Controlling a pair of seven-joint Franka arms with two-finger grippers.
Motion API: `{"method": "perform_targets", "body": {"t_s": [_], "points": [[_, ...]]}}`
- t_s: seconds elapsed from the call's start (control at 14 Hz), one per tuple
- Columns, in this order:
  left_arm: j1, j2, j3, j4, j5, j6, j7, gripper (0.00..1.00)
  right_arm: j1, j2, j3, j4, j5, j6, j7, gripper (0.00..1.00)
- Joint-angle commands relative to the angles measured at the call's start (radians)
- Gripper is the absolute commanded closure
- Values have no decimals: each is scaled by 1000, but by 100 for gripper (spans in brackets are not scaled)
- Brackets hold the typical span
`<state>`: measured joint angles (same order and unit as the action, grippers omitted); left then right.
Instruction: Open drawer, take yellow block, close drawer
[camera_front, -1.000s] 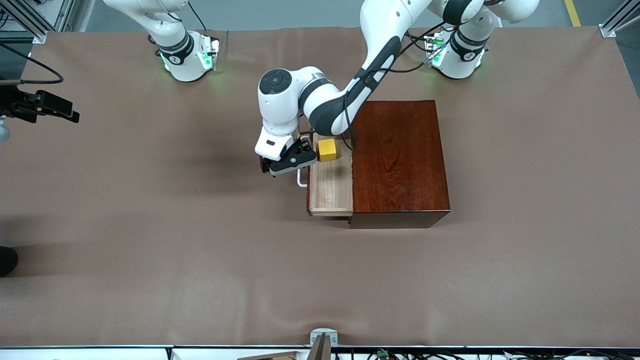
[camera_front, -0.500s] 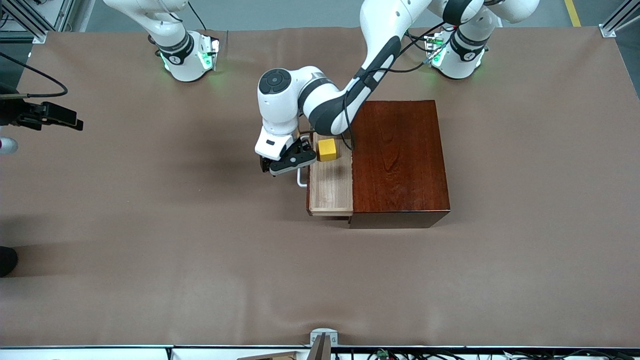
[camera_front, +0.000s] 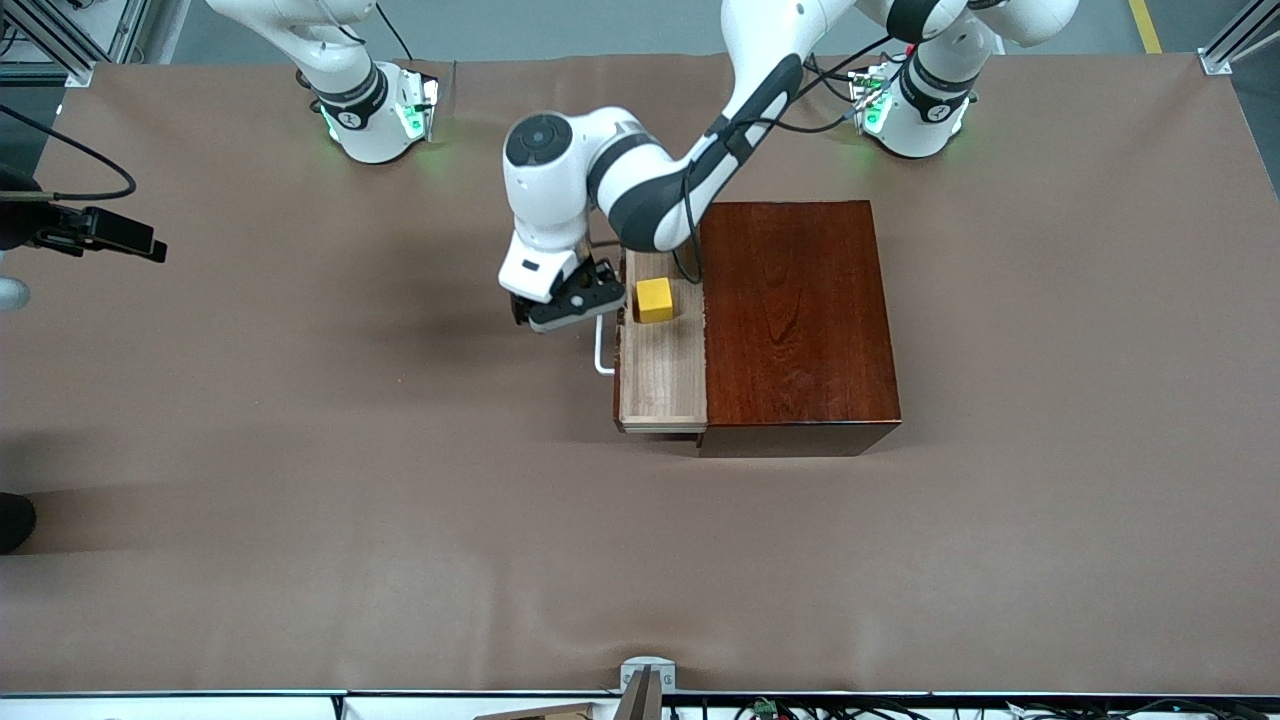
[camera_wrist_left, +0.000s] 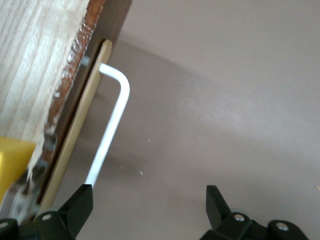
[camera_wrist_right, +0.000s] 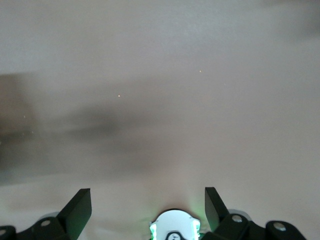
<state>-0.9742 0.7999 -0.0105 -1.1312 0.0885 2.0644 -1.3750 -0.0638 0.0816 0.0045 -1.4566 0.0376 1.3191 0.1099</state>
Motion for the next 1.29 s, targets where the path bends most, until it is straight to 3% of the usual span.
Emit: {"method": "perform_targets", "body": {"t_s": [0.0,0.21,0.57,0.86,1.21], "points": [[0,-44,-2,4,-12,-41,-4,0,-8,0,14,5,1,-30,79,0],[11,-147,30,-2,-10,-108,25,0,1,1,17,2,31,-29,150,0],[167,-336,34,-18,-7,-312,230,0,53,12,22,-1,137,-21,480,0],[359,-468,34,-19,-6,-461,459,0,94,38,23,-1,165,-17,732,0],[641,-550,30,-19,-18,-547,828,0,157,56,23,-4,183,-14,908,0]]}}
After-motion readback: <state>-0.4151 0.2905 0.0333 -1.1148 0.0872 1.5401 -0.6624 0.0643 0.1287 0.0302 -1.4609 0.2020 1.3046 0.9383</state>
